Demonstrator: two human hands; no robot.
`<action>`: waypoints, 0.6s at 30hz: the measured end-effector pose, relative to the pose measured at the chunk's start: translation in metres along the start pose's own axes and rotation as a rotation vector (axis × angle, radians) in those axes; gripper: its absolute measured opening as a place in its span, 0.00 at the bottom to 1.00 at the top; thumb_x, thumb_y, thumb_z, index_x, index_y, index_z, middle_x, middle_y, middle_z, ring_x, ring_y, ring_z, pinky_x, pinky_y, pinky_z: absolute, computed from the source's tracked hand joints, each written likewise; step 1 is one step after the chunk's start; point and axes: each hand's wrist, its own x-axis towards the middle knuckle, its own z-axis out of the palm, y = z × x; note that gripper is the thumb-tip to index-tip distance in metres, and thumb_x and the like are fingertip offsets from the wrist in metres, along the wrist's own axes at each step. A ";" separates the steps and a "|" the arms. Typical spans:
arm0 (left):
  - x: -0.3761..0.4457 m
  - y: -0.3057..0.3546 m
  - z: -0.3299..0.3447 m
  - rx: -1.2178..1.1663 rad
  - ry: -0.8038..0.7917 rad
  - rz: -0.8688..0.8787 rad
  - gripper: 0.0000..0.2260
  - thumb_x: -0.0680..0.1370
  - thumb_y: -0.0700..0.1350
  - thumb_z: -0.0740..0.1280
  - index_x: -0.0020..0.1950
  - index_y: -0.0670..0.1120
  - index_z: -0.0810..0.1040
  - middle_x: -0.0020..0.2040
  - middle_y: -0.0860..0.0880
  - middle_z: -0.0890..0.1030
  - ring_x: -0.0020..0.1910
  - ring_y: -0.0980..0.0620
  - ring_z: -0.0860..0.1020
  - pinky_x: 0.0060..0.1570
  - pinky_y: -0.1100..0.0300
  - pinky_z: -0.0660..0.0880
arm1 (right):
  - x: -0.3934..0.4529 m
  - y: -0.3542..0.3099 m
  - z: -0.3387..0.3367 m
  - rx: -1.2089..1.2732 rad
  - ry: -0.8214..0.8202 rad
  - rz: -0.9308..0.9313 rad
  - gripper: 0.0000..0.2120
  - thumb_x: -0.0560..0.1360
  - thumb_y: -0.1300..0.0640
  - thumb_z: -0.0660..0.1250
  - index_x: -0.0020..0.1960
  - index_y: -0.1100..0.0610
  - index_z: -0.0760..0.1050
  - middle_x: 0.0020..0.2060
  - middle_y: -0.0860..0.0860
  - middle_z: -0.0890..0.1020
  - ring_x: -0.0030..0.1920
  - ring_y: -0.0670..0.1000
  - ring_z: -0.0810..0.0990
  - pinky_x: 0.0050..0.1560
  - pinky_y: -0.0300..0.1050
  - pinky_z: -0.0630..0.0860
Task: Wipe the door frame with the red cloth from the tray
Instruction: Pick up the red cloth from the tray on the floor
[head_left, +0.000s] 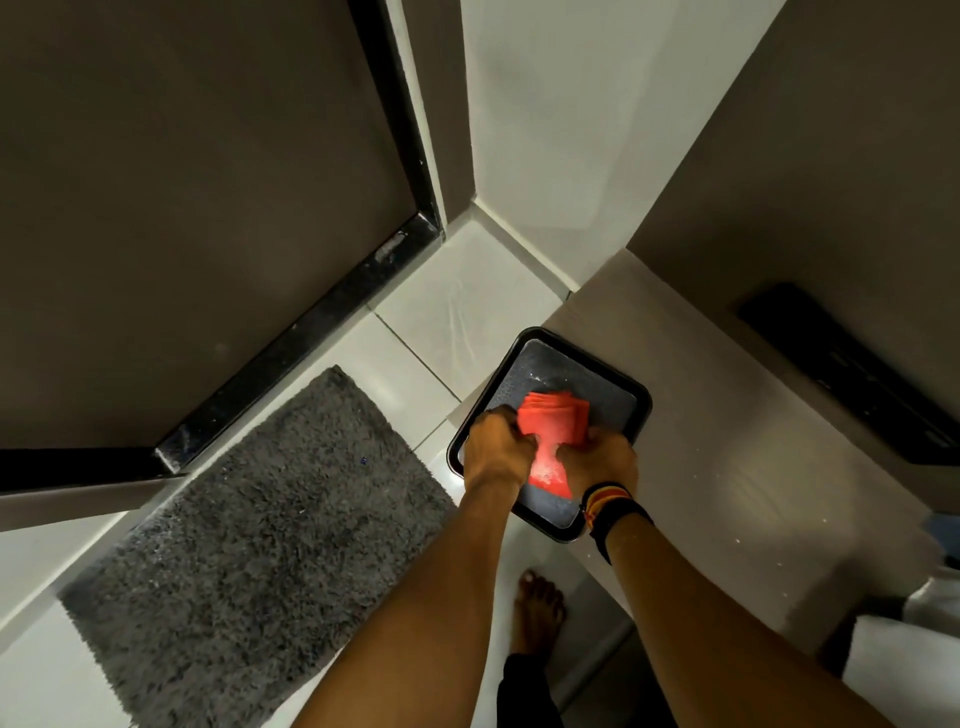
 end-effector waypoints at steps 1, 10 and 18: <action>0.000 0.001 0.000 -0.006 -0.002 -0.001 0.09 0.75 0.45 0.74 0.54 0.44 0.84 0.55 0.41 0.85 0.55 0.39 0.84 0.56 0.48 0.81 | 0.000 0.000 0.000 0.053 0.001 0.028 0.10 0.71 0.60 0.70 0.50 0.61 0.83 0.49 0.62 0.86 0.49 0.64 0.83 0.48 0.51 0.79; -0.028 0.006 -0.023 -0.218 0.011 0.007 0.08 0.76 0.45 0.73 0.49 0.51 0.74 0.48 0.46 0.84 0.51 0.41 0.83 0.51 0.53 0.79 | -0.031 -0.013 -0.021 0.219 -0.001 -0.032 0.03 0.73 0.58 0.69 0.46 0.54 0.80 0.43 0.55 0.84 0.45 0.59 0.82 0.54 0.54 0.81; -0.099 0.054 -0.137 -0.333 0.159 0.183 0.08 0.77 0.49 0.72 0.50 0.50 0.75 0.44 0.51 0.83 0.46 0.44 0.83 0.51 0.47 0.82 | -0.126 -0.095 -0.082 0.343 0.084 -0.306 0.03 0.75 0.60 0.70 0.47 0.54 0.77 0.39 0.52 0.80 0.43 0.59 0.81 0.48 0.49 0.77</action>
